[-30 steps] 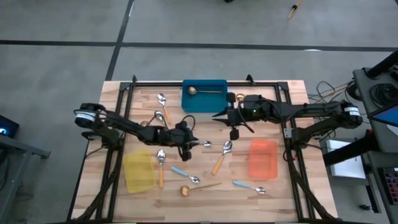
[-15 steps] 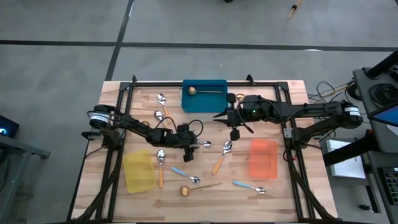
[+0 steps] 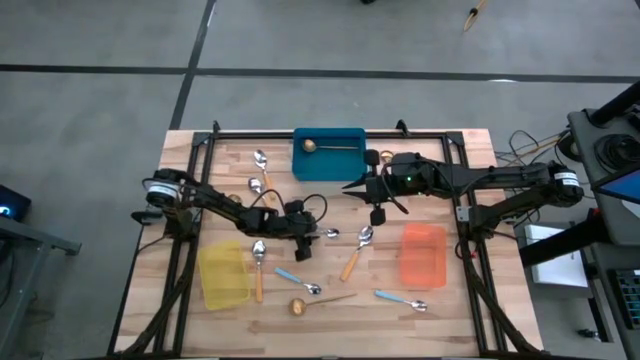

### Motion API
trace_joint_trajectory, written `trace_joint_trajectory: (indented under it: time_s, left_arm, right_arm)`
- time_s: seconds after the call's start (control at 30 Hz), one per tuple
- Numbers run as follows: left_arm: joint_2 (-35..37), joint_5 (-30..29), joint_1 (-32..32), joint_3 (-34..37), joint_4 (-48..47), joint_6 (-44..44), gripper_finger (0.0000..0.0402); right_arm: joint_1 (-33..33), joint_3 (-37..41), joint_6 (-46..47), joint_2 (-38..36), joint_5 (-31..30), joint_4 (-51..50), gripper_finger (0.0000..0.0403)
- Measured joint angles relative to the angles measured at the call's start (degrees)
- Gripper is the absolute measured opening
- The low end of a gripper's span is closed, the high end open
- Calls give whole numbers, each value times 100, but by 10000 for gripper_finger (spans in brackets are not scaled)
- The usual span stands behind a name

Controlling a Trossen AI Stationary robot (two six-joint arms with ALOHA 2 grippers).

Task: Sort silverware by color (type)
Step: Put the blue spoon into the yellow bin

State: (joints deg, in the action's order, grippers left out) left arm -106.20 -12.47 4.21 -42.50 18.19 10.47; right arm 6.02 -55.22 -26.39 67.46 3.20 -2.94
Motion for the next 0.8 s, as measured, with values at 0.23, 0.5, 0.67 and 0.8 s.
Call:
trace_joint_trajectory:
  time_s: [0.23, 0.5, 0.67, 0.8]
  left_arm:
    - [-12, -2, 1, 5, -25, 199, 47]
    - [188, -107, -4, 17, -208, 370, 14]
    - [682, -196, -9, 27, -385, 423, 10]
    - [1204, -215, -9, 22, -893, 658, 10]
  right_arm:
    - [0, 2, 0, 0, 0, 4, 38]
    - [0, 15, -7, 0, 0, -46, 38]
    - [9, 17, -9, 1, -2, -114, 38]
    - [68, 17, 32, 2, 4, -109, 38]
